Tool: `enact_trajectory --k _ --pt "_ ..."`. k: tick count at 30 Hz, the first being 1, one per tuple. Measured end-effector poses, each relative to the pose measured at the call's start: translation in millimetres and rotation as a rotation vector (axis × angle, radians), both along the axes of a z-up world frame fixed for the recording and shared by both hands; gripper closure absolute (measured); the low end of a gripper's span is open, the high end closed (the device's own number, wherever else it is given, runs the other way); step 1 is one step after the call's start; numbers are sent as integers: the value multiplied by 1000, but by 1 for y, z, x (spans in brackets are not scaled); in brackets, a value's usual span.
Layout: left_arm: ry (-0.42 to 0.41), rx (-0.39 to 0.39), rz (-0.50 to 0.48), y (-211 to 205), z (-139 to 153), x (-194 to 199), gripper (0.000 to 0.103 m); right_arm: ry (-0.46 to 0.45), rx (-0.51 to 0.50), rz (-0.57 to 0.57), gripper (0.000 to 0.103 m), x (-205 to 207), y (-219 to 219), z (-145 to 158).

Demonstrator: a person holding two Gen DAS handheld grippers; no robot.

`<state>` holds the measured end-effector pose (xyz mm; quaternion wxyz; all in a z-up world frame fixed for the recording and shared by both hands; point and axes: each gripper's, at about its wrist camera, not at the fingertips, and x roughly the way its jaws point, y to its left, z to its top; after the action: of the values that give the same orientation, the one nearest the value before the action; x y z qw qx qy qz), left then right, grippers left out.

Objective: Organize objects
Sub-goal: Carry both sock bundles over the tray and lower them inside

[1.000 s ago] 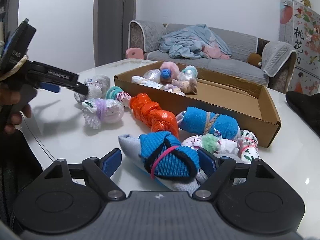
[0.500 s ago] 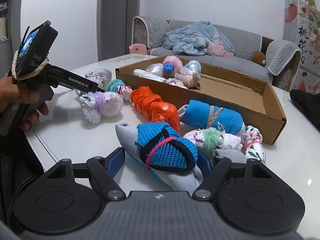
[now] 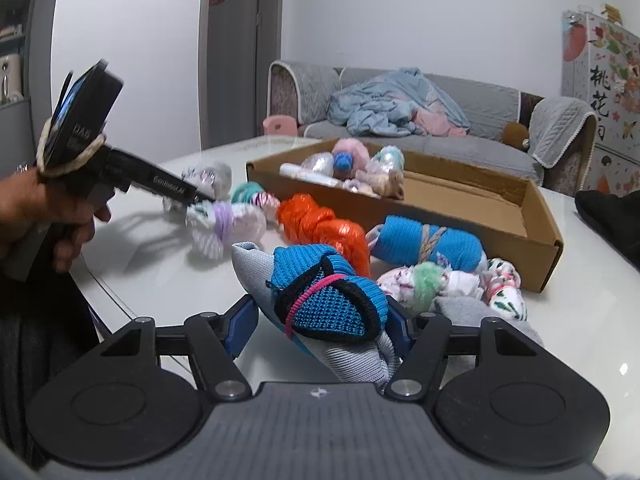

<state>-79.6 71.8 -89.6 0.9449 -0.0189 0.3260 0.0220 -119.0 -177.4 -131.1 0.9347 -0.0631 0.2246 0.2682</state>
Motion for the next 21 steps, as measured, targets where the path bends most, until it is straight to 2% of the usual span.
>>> enact_trajectory --k 3,7,10,14,16,18,21 --pt "-26 19 10 0 14 -9 60 -11 35 -3 42 2 -9 18" --pt "-75 28 -17 -6 53 -7 60 -32 52 -15 42 16 -20 50" --pt "-108 30 -73 -22 85 6 59 -50 62 -18 41 36 -28 79" --pt "-130 2 -150 -50 120 39 59 -43 68 -28 41 79 -38 112" --pt "-138 13 -184 -67 131 58 59 -56 63 -37 41 102 -42 124" --pt "-139 33 -218 -85 139 81 59 -57 50 -37 41 126 -43 131" --pt "-103 15 -263 -109 138 115 59 -25 51 -43 41 162 -44 131"
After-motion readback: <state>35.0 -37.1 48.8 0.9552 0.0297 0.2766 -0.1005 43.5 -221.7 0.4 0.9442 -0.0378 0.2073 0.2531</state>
